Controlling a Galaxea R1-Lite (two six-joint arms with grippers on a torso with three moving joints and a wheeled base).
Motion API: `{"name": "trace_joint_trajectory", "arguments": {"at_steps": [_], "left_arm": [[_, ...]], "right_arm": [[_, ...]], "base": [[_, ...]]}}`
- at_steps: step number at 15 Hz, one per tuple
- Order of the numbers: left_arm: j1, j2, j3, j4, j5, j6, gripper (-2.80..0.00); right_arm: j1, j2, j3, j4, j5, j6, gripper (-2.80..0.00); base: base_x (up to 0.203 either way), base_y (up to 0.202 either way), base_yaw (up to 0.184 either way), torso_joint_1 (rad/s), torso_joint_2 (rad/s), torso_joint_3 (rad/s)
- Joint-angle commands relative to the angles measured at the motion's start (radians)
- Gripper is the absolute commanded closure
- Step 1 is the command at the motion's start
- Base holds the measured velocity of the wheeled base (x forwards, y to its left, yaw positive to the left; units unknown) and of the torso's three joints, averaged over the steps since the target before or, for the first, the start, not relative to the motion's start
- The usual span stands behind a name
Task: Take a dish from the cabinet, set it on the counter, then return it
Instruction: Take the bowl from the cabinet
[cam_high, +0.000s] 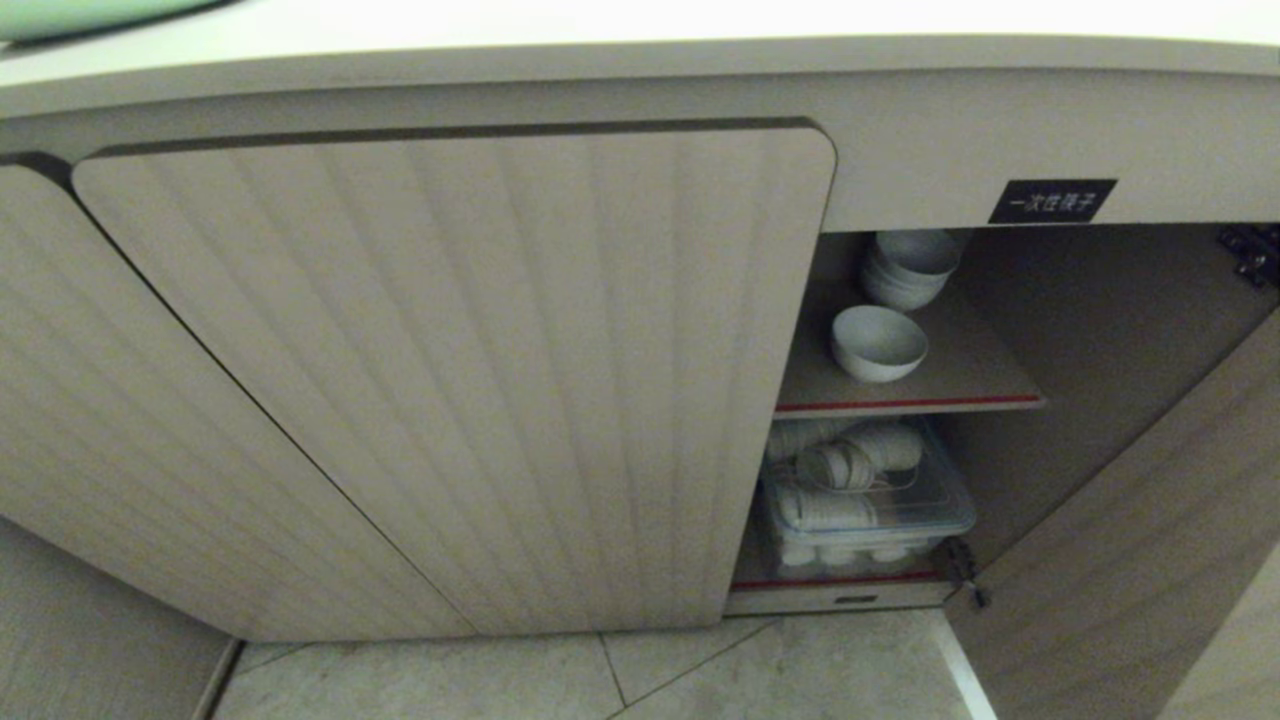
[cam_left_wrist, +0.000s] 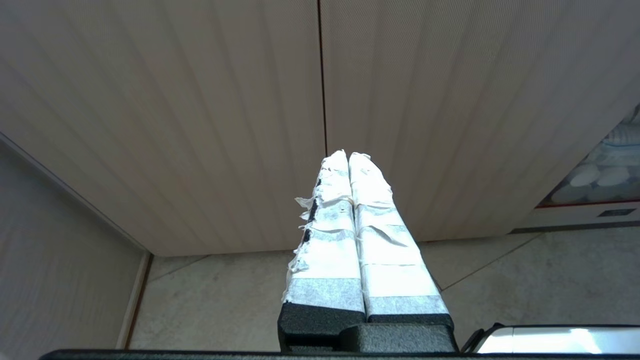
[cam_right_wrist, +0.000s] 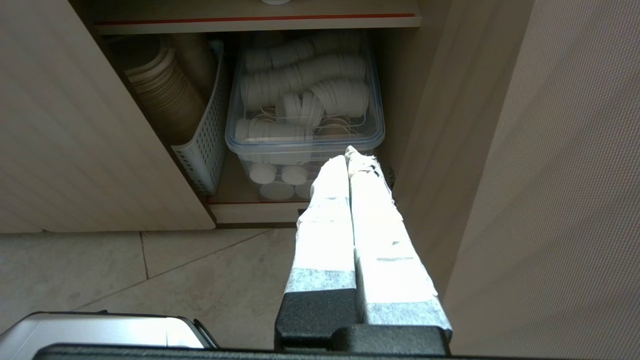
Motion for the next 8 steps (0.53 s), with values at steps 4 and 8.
{"name": "trace_joint_trajectory", "arguments": {"at_steps": [4, 8], "left_arm": [[0.000, 0.000, 0.000, 0.000, 0.000, 0.000, 0.00], [0.000, 0.000, 0.000, 0.000, 0.000, 0.000, 0.00]], "right_arm": [[0.000, 0.000, 0.000, 0.000, 0.000, 0.000, 0.00], [0.000, 0.000, 0.000, 0.000, 0.000, 0.000, 0.00]], "base": [[0.000, 0.000, 0.000, 0.000, 0.00, 0.000], [0.000, 0.000, 0.000, 0.000, 0.00, 0.000]]}}
